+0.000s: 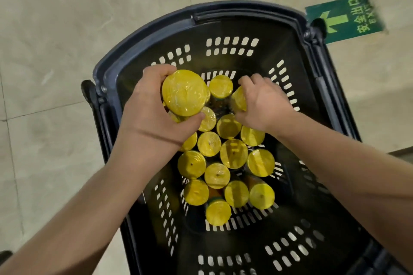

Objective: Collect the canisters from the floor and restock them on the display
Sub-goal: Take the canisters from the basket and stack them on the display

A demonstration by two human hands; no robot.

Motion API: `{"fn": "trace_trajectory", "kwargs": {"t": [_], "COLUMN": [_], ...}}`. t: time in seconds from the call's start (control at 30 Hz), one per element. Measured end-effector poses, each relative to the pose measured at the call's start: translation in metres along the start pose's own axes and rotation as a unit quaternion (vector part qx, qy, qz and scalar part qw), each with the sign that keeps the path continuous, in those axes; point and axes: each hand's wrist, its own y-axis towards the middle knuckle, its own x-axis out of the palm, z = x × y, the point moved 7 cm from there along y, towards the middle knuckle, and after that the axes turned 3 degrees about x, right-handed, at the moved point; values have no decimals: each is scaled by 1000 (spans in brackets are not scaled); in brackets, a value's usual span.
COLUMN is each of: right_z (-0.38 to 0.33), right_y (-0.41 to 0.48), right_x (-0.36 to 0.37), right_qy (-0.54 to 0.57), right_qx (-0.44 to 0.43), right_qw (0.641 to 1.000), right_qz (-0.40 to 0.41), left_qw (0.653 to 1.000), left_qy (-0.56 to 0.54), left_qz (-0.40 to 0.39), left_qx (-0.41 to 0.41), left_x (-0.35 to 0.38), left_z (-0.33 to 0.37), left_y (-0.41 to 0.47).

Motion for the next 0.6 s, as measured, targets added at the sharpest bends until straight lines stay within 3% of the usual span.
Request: {"fn": "trace_trajectory", "kwargs": {"t": [0.17,0.27,0.6], "right_z": [6,1,1], "right_y": [-62,-105,-262], "right_x": [-78,-141,-388], "right_qy": [188,245,440], "right_qx": [32,38,34], "right_qw": [978,958,850], "right_qz": [90,147,289], "left_qw": [997,993,986], "left_qy": [-68,-117,-138], "left_qz": [18,9,-28], "left_qx": [-10,-12,83], "left_x": [-34,-61,-209], "left_z": [36,74,290], "left_y": [-2,-4,-16]}}
